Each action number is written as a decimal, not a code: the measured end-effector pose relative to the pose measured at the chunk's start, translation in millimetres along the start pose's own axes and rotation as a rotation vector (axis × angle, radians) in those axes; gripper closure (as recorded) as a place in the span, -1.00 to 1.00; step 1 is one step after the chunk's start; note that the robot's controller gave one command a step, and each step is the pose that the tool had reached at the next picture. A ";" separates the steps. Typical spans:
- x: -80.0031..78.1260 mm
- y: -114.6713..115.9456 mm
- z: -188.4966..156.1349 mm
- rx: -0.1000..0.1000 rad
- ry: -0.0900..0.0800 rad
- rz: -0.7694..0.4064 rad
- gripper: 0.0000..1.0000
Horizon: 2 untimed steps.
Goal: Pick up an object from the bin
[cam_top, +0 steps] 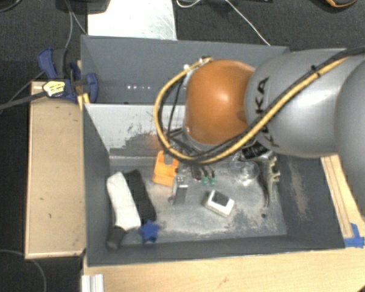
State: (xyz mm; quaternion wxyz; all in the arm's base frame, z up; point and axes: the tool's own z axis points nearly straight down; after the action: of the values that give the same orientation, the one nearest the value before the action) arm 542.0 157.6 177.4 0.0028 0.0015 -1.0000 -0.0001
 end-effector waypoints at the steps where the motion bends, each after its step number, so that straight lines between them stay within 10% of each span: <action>1: -1.9 -0.9 -4.7 -0.001 -0.008 0.007 -1.00; 2: -44.0 -17.0 109.1 0.000 0.000 -0.071 -1.00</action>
Offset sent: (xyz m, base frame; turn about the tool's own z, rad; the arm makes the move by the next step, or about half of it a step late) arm 0.0421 -0.0161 -0.1074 -0.0730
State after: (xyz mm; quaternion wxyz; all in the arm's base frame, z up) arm 585.5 140.8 68.0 0.0026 0.0372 -0.9993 -0.0003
